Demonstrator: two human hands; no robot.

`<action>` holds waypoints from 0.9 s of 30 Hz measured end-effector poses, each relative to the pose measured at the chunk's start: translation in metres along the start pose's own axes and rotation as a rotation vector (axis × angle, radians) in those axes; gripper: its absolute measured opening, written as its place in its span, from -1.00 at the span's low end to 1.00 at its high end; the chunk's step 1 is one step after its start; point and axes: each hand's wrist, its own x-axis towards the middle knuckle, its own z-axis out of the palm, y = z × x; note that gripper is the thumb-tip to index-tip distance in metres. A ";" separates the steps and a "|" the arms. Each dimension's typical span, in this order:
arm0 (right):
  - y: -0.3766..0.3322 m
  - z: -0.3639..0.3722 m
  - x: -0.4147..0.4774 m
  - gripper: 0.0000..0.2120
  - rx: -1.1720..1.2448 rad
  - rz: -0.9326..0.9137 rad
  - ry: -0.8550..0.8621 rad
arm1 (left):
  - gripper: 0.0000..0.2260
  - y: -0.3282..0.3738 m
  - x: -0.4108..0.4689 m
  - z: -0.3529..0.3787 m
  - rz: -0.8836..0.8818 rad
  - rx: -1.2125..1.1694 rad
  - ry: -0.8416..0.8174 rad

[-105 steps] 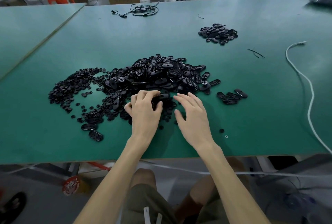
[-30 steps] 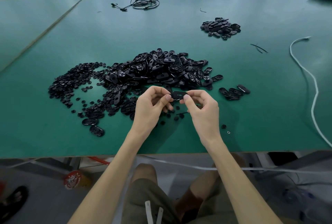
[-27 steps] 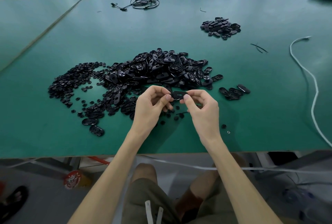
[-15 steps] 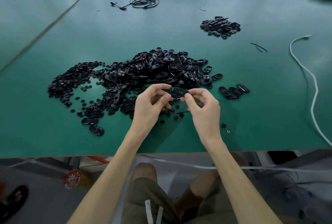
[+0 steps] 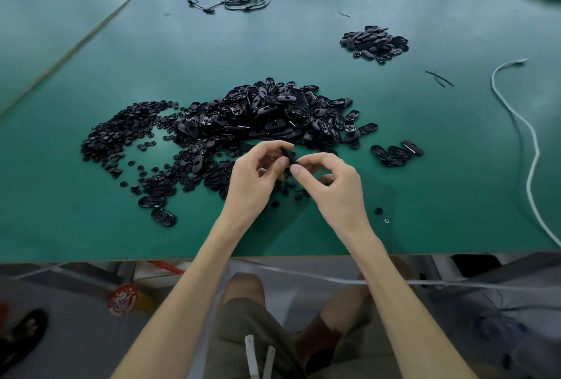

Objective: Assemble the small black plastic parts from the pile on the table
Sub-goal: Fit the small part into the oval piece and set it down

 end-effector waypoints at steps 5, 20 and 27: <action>0.000 -0.002 0.001 -0.94 -0.028 -0.028 0.009 | -0.71 0.004 -0.001 0.002 0.067 0.117 -0.030; 0.001 -0.003 0.001 -0.76 0.062 0.020 0.027 | -0.79 0.005 -0.001 0.004 0.011 0.077 -0.015; 0.002 -0.001 0.001 -0.85 0.098 0.054 0.043 | -0.89 0.006 -0.002 0.004 -0.017 0.105 -0.017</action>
